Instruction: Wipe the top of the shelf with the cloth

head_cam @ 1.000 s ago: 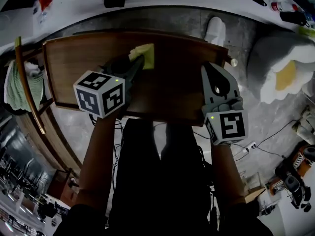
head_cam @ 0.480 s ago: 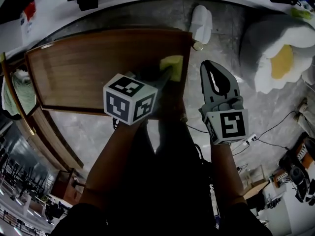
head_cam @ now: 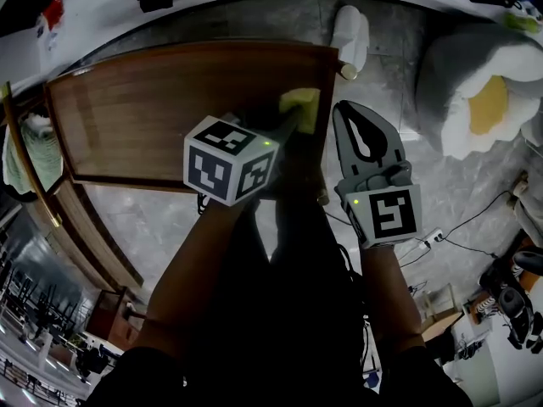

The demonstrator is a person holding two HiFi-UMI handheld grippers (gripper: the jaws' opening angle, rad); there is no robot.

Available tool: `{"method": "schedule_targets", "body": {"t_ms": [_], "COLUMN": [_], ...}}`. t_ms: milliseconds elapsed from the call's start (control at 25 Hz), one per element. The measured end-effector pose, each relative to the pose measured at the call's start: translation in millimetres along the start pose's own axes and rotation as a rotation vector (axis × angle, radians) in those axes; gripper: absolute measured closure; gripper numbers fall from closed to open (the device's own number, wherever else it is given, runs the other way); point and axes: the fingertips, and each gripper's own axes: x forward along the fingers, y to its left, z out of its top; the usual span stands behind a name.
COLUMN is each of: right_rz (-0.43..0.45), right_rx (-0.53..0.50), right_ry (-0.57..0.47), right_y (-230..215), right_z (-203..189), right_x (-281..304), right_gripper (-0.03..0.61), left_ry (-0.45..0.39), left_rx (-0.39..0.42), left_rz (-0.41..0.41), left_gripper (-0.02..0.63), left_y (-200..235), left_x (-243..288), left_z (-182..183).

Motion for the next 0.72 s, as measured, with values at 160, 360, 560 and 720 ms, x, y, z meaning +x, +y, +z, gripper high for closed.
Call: {"method": "schedule_targets", "body": {"t_ms": [160, 360, 560, 720], "right_rz": [0.014, 0.047, 0.094, 0.128], "right_rx": [-0.01, -0.025, -0.048, -0.06], "right_ry": [0.013, 0.009, 0.007, 0.006], "right_y": [15.6, 45.8, 87.5, 121.3], "right_z": [3.8, 14.5, 27.3, 36.7], "right_x": [10.6, 34.8, 61.1, 83.1], "right_gripper": [0.552, 0.552, 0.551, 0.552], "left_ry": [0.001, 0.019, 0.026, 0.019], "left_rx": [-0.01, 0.009, 0.029, 0.02], "left_rz": [0.002, 0.039, 0.101, 0.148], "left_gripper": [0.577, 0.577, 0.577, 0.577], "left_y": [14.0, 41.6, 77.0, 110.8], "left_x": [-13.7, -40.1, -76.5, -110.2], "left_z": [-5.2, -11.7, -22.8, -30.7]}}
